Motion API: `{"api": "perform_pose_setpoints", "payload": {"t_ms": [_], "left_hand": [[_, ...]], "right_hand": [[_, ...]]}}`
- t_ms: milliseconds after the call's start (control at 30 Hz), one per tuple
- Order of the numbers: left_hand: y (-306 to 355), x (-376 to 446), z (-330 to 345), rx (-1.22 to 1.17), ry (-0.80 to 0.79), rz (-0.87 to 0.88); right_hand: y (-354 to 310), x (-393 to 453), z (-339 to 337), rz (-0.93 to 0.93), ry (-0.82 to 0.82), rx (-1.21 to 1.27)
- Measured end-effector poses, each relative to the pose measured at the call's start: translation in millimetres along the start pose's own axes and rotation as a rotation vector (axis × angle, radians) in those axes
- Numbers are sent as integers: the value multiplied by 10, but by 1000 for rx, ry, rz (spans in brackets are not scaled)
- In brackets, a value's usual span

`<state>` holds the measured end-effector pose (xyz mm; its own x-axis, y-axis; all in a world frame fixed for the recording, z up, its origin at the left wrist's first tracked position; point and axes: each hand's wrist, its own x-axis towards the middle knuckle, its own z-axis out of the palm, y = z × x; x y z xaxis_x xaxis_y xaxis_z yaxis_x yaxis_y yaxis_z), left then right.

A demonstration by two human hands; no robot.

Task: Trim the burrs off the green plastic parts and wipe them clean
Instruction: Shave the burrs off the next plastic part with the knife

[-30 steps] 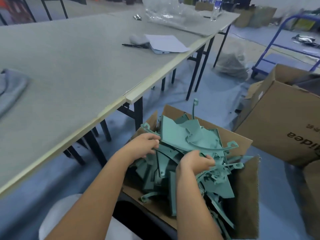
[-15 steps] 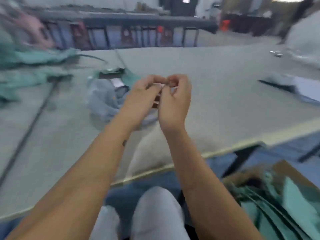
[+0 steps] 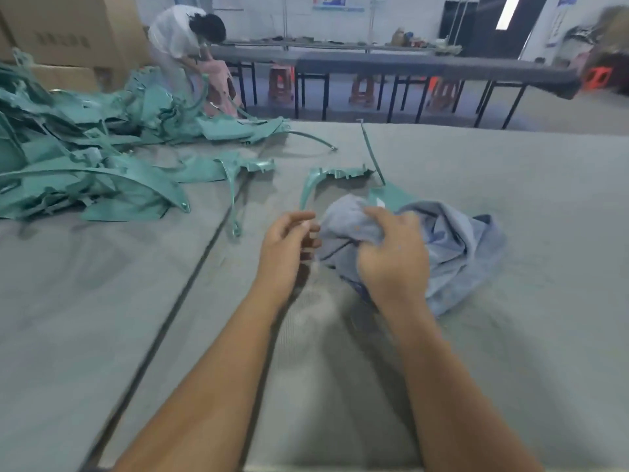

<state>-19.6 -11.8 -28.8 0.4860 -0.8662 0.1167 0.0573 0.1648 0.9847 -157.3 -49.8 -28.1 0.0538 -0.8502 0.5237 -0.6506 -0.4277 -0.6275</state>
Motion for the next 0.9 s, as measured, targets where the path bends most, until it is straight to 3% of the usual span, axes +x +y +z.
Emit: {"api": "perform_pose_setpoints", "payload": {"t_ms": [100, 267, 367, 400, 467, 533, 600, 667, 733, 800, 900], "left_hand": [[-41, 78, -32, -7, 60, 21], [-141, 119, -47, 164, 91, 10], [-161, 153, -37, 239, 104, 31], [-172, 158, -36, 270, 110, 44], [-187, 156, -39, 349, 111, 65], [-185, 151, -48, 437, 110, 97], [-180, 125, -70, 508, 114, 149], [-185, 100, -88, 519, 118, 182], [-192, 69, -81, 523, 110, 215], [-189, 108, -60, 512, 94, 237], [-148, 338, 6, 562, 71, 253]], "right_hand": [[146, 164, -279, 131, 312, 162], [444, 483, -733, 310, 546, 112], [497, 609, -844, 620, 619, -161], [447, 622, -857, 640, 631, -253], [243, 638, -774, 492, 635, -298], [-32, 627, -505, 205, 467, -301], [-238, 567, -148, -35, 136, -286], [-271, 463, 153, -40, -253, -282], [-133, 339, 365, -10, -518, -428], [19, 257, 460, -81, -599, -570], [133, 266, 442, -165, -502, -536]]}}
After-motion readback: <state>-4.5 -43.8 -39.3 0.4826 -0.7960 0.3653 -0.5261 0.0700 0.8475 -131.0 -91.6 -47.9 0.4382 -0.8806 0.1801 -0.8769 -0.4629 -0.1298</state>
